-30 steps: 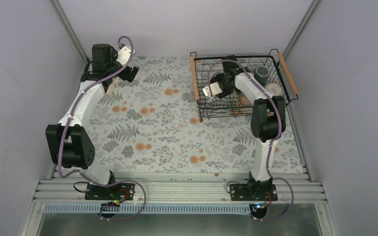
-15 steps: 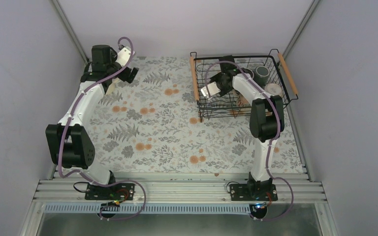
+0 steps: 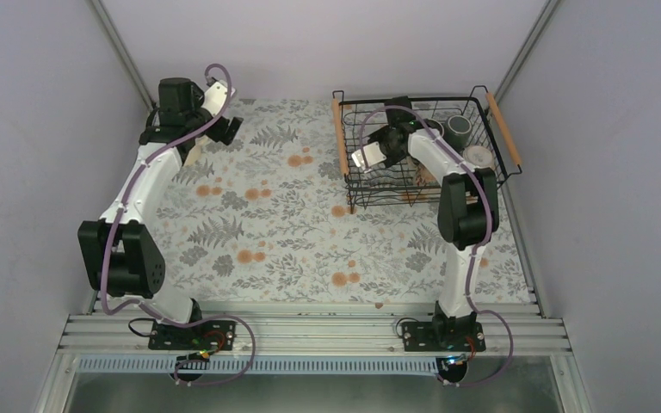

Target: Unload the cups from the dish rack

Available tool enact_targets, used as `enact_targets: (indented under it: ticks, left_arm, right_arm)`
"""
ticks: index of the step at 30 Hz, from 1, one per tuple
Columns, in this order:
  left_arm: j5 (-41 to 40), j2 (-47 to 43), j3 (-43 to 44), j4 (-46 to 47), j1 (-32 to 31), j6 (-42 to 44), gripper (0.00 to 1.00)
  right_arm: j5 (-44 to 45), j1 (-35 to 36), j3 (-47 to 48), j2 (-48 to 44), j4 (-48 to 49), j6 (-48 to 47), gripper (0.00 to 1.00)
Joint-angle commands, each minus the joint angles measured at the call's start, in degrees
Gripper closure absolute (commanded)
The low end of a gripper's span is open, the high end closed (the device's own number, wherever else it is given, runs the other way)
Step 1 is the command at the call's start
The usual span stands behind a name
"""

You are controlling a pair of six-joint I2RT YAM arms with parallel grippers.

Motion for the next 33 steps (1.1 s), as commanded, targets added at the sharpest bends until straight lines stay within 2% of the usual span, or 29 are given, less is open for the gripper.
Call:
enact_targets:
  ticks: [1, 8, 13, 18, 24, 29, 33]
  left_arm:
    - [2.44, -2.69, 1.05, 0.27, -0.58, -1.37, 0.00]
    - [4.24, -2.96, 3.69, -0.60, -3.18, -2.65, 0.00]
    - [6.79, -3.86, 4.50, 0.81, -7.79, -3.07, 0.00]
    - [18.10, -3.05, 4.98, 5.74, -10.05, -6.10, 0.00]
    - [29.98, 0.58, 6.73, 11.77, -13.47, -11.58, 0.00]
    - [35.20, 4.36, 4.95, 19.04, -16.39, -11.08, 0.00]
    - [38.12, 10.77, 9.50, 19.35, -17.74, -11.00, 0.00]
  right_arm:
    - [-2.30, -0.16, 1.06, -6.64, 0.28, 2.17, 0.96]
    - [-4.02, -0.60, 2.55, -11.78, -0.44, 4.13, 0.96]
    - [-9.04, -2.22, 5.70, -14.30, -1.53, 10.31, 0.96]
    - [-16.40, -4.82, 8.91, -15.30, -3.79, 18.19, 0.96]
    - [-23.81, -7.38, 8.04, -16.69, -3.72, 24.29, 0.96]
    - [-30.89, -8.66, 9.17, -18.48, -2.92, 30.91, 0.96]
    - [-35.13, -10.03, 9.12, -19.96, -0.23, 36.63, 0.96]
